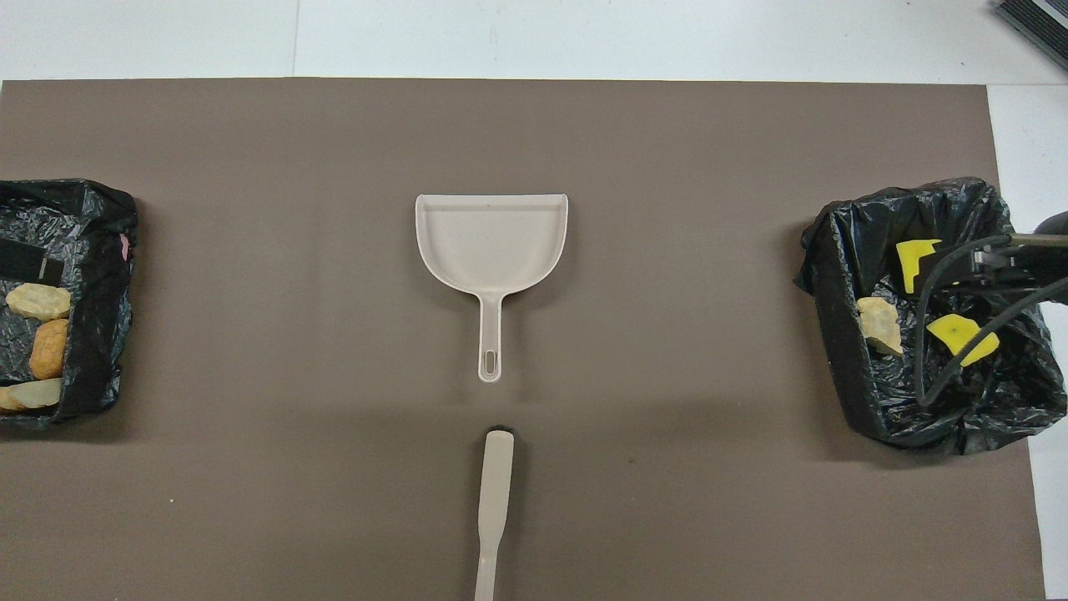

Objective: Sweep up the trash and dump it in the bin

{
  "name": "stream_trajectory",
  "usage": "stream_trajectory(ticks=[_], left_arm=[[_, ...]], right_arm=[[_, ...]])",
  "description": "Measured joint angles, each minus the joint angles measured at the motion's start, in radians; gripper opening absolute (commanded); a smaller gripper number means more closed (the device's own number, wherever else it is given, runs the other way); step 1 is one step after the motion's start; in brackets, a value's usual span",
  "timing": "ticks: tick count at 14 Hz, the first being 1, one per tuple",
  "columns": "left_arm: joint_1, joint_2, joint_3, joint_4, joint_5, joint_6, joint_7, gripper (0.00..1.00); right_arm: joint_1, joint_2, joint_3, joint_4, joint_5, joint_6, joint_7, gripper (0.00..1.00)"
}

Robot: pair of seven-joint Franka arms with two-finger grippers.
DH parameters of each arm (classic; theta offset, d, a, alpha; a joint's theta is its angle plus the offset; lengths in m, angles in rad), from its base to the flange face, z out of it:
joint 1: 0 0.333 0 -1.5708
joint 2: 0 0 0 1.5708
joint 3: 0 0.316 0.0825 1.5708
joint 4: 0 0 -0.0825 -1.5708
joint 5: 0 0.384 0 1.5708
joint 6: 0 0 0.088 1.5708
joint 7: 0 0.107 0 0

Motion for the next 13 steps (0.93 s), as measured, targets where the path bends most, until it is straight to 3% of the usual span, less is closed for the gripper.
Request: stream_trajectory(ticks=[13], left_arm=[[0.000,-0.048,-0.002,-0.072,0.001,0.000,0.001,1.00]], right_arm=[[0.000,0.000,0.000,0.000,0.000,0.000,0.000,1.00]])
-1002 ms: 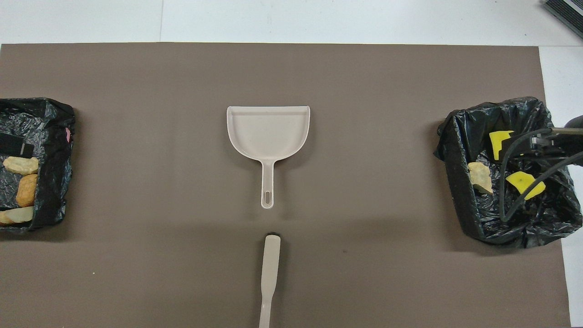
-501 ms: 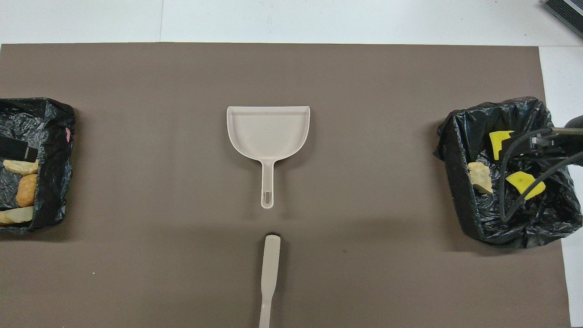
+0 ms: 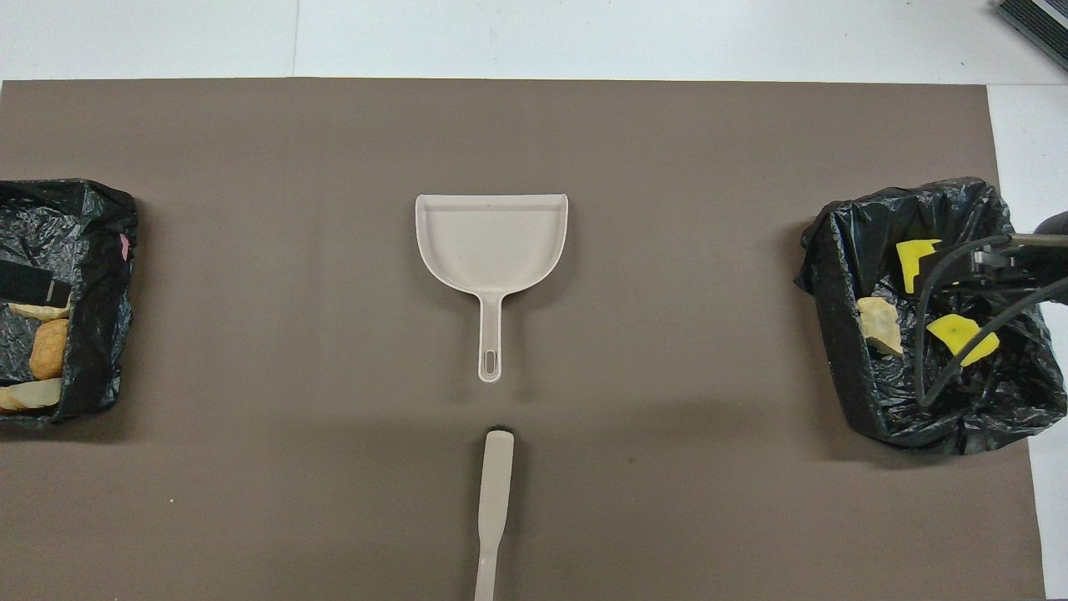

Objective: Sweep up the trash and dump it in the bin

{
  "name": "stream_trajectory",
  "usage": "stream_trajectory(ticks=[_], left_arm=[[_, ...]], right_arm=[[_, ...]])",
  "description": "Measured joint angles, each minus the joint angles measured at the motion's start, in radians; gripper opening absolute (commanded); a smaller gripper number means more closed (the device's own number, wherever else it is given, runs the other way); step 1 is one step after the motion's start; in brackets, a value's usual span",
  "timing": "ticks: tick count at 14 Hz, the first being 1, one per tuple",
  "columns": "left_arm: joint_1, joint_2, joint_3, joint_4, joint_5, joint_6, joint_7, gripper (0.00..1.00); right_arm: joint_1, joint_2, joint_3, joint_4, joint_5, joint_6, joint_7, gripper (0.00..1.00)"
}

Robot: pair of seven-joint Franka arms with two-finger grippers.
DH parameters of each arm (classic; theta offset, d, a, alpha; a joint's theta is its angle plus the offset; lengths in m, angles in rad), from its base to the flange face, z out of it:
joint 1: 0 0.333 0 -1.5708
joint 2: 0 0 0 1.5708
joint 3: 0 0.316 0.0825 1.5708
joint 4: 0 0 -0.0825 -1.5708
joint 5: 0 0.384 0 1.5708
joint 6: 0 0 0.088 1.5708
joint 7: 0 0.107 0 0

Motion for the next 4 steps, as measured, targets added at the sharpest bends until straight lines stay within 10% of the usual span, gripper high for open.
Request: stream_trajectory(ticks=[4], left_arm=[[0.002,0.000,0.000,0.000,0.005,0.004,0.000,1.00]], right_arm=[[0.000,0.000,0.000,0.000,0.000,0.000,0.000,1.00]])
